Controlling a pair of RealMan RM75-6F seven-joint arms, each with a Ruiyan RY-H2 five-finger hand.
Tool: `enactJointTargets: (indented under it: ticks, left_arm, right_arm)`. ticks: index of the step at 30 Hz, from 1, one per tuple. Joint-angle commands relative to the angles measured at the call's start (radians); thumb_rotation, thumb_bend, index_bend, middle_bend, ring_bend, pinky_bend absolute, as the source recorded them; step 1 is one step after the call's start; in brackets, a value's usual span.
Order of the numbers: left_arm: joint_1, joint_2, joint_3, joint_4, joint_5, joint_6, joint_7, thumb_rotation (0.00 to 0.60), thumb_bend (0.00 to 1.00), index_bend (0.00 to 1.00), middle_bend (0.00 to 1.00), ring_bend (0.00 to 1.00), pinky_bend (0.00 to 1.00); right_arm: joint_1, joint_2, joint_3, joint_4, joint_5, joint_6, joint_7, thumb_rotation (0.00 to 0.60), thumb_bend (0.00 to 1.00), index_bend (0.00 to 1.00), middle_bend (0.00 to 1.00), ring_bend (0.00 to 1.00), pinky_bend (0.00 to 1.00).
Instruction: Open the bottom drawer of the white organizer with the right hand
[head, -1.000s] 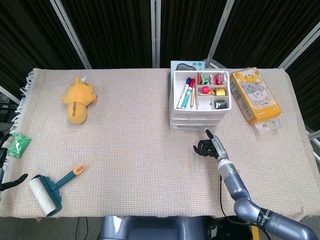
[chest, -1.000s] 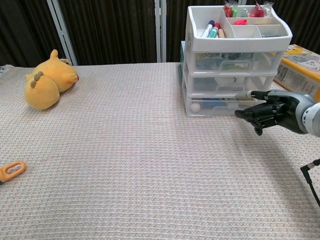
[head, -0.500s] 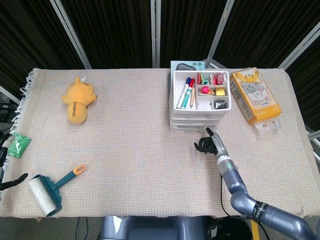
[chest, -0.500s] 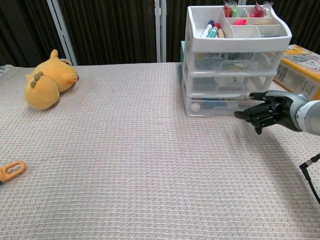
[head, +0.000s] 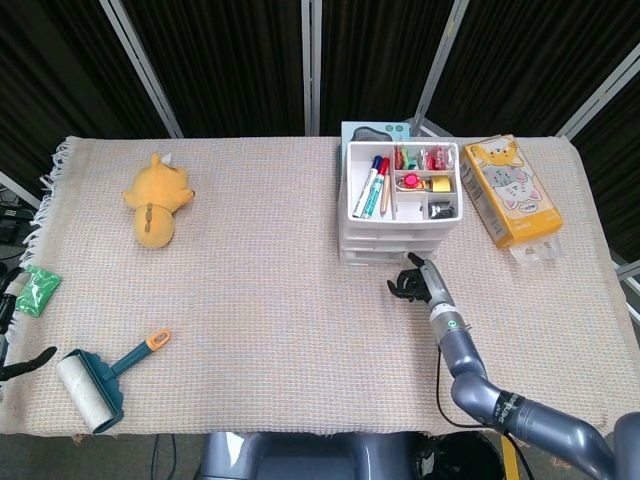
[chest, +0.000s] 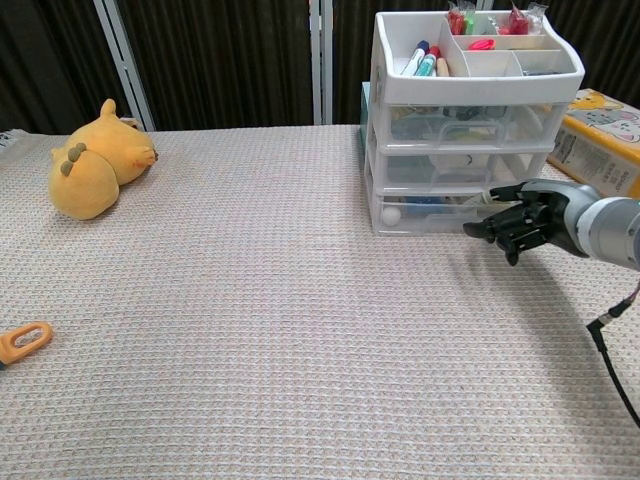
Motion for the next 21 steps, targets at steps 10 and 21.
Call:
enactJointTargets:
  ticks: [10, 21]
  left_arm:
    - [-0.003, 0.002, 0.002, 0.0, 0.003, -0.005, -0.004, 0.6, 0.08, 0.0, 0.0, 0.0, 0.0]
    - [0.0, 0.004, 0.004, -0.001, 0.011, 0.004, -0.009, 0.6, 0.08, 0.0, 0.0, 0.0, 0.0]
  right_arm:
    - [0.007, 0.002, -0.028, -0.028, 0.015, -0.006, -0.02, 0.6, 0.31, 0.39, 0.72, 0.77, 0.69]
    - [-0.012, 0.029, -0.068, -0.108, 0.008, 0.019, -0.044, 0.6, 0.31, 0.39, 0.72, 0.77, 0.69]
